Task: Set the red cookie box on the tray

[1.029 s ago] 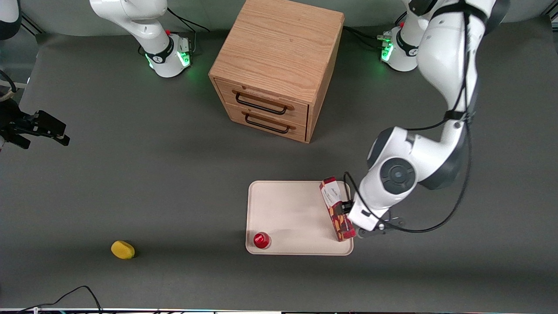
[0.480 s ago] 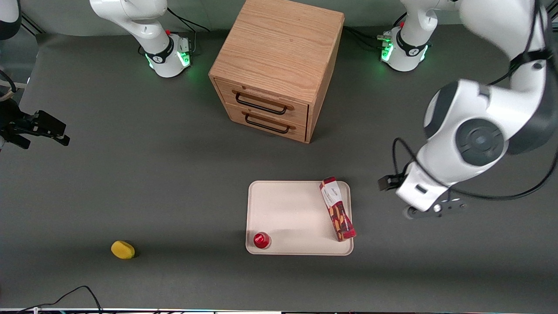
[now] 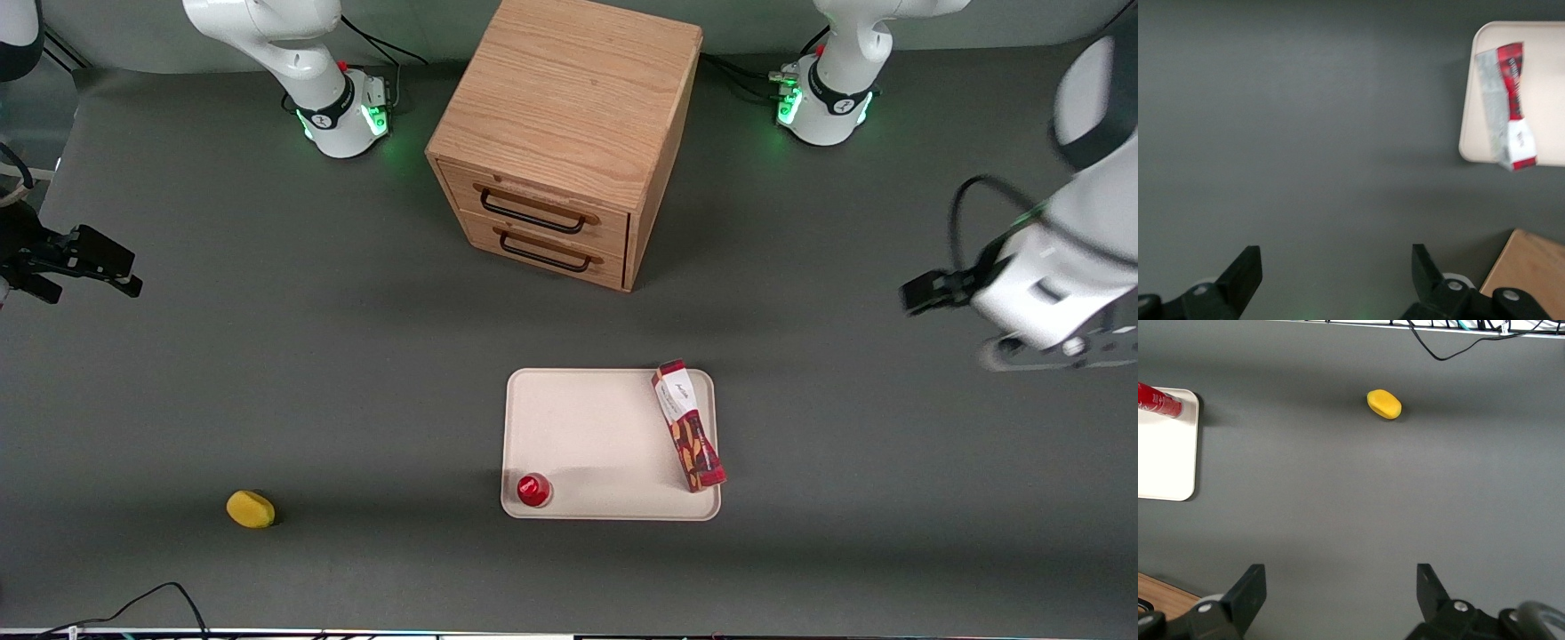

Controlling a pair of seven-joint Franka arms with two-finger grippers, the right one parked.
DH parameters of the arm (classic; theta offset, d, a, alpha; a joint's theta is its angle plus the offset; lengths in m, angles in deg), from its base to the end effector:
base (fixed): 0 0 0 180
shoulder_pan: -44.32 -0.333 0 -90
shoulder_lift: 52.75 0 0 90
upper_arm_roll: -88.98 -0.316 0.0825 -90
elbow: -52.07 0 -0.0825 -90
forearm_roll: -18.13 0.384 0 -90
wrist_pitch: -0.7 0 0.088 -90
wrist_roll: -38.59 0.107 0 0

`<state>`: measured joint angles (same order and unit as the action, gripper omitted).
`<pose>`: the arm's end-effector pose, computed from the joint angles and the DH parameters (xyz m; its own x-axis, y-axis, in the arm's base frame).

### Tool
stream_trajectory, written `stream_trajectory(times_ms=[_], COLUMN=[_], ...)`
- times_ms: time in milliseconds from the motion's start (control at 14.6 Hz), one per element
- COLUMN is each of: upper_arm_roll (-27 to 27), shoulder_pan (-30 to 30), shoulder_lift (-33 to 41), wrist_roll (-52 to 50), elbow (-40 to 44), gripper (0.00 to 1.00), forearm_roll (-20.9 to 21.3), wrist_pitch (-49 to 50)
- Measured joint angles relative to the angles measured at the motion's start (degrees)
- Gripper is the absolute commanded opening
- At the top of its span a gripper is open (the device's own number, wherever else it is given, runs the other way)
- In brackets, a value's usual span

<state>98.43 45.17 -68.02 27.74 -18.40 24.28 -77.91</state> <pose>0.6078 -0.0813 0.6118 0.9938 0.0319 -0.1062 0.0229 -0.9961 -0.0852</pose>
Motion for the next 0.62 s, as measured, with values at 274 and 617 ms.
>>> stream_trajectory(times_ms=[274,617], upper_arm_roll=[-4.9,-18.5], shoulder_pan=[0.0,9.3], shoulder_lift=[4.2,4.7], wrist_roll=[5.7,10.9], elbow=[-0.4,-1.4], gripper=[1.0,1.0], forearm_roll=[-0.1,-4.7], wrist_pitch=[3.9,5.7])
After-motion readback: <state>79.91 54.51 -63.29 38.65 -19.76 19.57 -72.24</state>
